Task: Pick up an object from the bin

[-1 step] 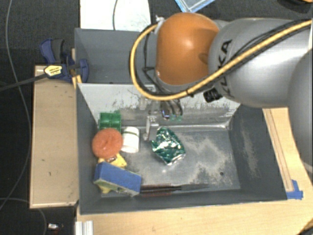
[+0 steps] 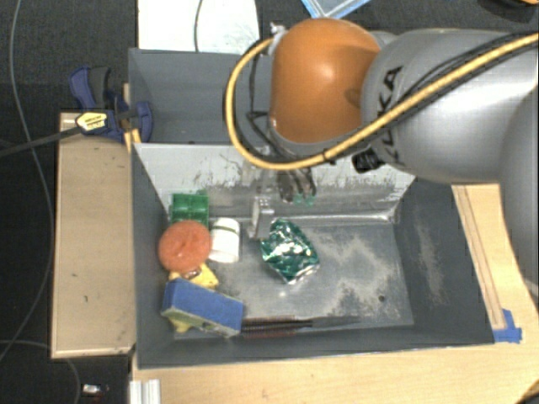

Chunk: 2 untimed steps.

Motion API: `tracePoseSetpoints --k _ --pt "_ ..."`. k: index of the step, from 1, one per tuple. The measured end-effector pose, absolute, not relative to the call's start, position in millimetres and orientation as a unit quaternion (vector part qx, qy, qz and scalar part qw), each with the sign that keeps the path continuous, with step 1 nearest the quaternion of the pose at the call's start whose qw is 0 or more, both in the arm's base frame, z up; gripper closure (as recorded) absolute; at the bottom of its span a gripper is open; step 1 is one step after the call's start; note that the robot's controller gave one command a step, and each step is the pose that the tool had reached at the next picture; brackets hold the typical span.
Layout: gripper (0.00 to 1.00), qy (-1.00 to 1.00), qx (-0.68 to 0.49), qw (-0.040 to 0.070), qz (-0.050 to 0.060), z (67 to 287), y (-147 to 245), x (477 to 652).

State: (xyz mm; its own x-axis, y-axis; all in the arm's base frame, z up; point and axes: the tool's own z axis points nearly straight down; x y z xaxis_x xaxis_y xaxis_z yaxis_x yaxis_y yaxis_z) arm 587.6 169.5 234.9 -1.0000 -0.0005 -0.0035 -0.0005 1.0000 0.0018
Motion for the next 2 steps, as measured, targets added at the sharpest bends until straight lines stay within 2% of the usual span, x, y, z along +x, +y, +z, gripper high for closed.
tracePoseSetpoints --k 1,2 --pt "0.0 1.0 -0.027 0.003 0.001 162.2 98.4 575.0" --pt "0.0 1.0 -0.007 0.002 0.001 134.0 71.1 572.3"
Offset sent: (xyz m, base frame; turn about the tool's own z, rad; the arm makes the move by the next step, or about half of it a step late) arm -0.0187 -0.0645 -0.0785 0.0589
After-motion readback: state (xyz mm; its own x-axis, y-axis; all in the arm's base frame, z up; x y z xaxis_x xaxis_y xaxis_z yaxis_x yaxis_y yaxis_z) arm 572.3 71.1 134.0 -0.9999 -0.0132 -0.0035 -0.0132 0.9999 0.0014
